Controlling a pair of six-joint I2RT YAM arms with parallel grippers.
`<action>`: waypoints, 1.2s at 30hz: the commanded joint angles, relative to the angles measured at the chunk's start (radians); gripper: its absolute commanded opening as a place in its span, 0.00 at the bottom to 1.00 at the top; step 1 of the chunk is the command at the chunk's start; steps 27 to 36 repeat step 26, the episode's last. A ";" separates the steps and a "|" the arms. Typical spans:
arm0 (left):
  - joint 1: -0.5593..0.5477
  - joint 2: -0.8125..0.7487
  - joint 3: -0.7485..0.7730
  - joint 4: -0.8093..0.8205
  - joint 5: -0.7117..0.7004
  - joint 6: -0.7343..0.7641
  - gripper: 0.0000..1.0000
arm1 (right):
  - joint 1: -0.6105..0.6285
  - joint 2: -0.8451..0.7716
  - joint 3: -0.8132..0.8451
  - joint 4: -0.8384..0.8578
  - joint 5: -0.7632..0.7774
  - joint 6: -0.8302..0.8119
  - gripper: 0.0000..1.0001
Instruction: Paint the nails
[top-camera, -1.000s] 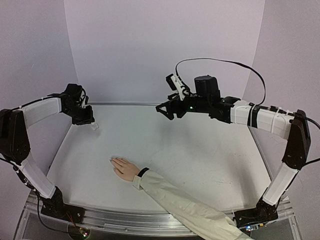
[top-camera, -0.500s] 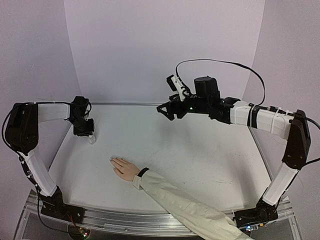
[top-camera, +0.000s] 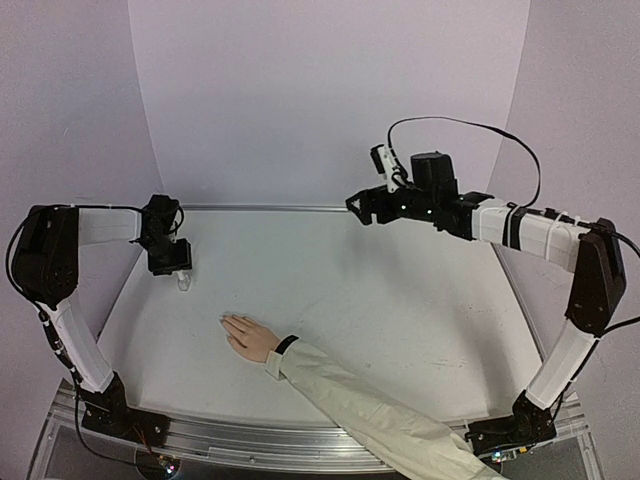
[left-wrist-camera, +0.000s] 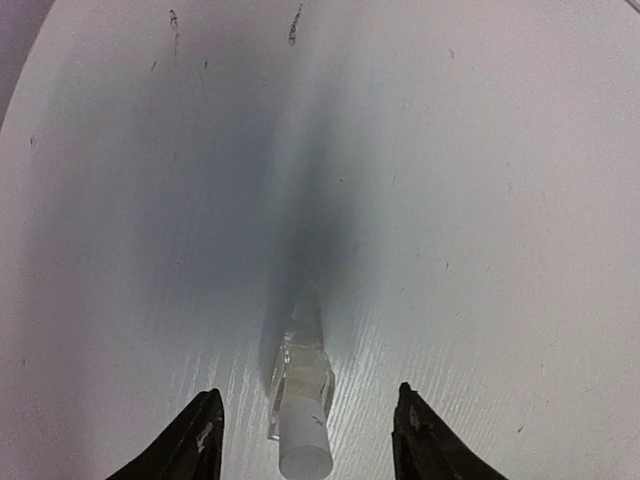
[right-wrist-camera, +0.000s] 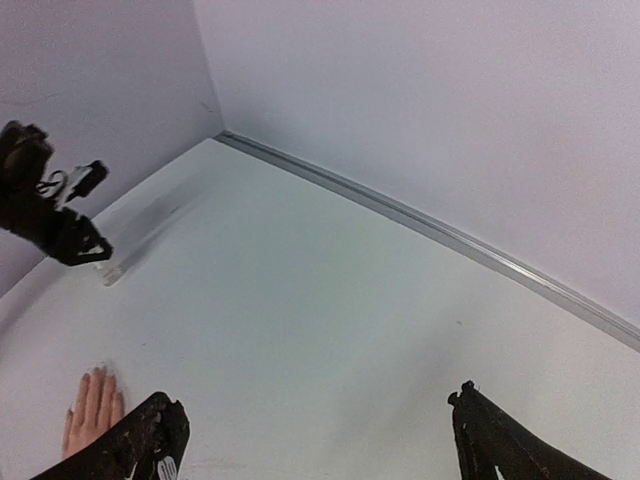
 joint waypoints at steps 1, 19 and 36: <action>0.004 -0.058 0.008 0.027 -0.035 0.004 0.65 | -0.173 -0.071 -0.031 -0.049 0.081 0.118 0.94; 0.013 -0.603 -0.045 0.300 -0.112 0.180 0.96 | -0.542 -0.392 -0.297 -0.010 0.202 0.071 0.98; 0.013 -0.653 -0.065 0.312 -0.128 0.205 0.96 | -0.542 -0.446 -0.341 0.044 0.200 0.095 0.98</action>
